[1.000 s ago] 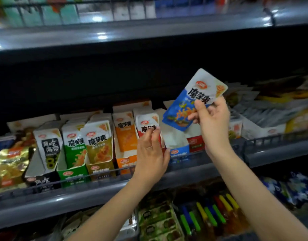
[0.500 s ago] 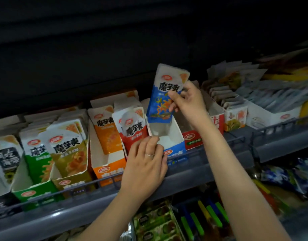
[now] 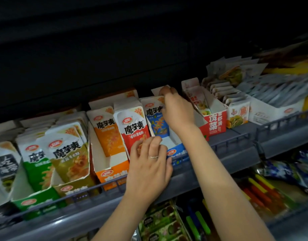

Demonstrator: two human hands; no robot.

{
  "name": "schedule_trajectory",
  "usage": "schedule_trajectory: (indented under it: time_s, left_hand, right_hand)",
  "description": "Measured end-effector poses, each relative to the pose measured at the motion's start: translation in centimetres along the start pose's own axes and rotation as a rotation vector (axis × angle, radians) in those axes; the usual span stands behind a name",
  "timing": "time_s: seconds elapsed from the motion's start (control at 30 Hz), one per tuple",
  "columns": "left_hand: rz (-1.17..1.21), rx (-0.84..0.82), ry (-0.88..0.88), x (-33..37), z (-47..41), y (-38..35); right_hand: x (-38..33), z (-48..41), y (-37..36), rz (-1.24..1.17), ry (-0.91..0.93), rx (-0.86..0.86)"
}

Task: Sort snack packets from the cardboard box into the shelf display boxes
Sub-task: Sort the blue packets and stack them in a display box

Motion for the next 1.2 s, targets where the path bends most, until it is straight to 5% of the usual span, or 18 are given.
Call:
schedule_trajectory:
  time_s: [0.27,0.43,0.8,1.2]
  left_hand:
    - [0.000,0.006,-0.007,0.1,0.1,0.0]
    - [-0.005,-0.002,-0.005,0.1,0.2,-0.1]
    - [-0.003,-0.013,0.000,0.0,0.2,-0.3]
    - [0.013,-0.152,0.015,-0.2,0.2,-0.8]
  right_hand:
    - [0.3,0.4,0.5,-0.007,-0.039,0.058]
    - [-1.1,0.7,-1.5,0.080,0.108,-0.130]
    - [-1.0,1.7,-3.8,0.238,0.121,-0.452]
    - [-2.1,2.8,0.5,0.190,0.123,-0.333]
Point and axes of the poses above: each hand's wrist, its own z-axis away from the middle knuckle, its own y-axis out of the back of the hand, x = y × z, the point moved 9 cm from there along -z, towards the middle knuckle, and after that the axes turned 9 degrees about -z, right-handed, at the moved point
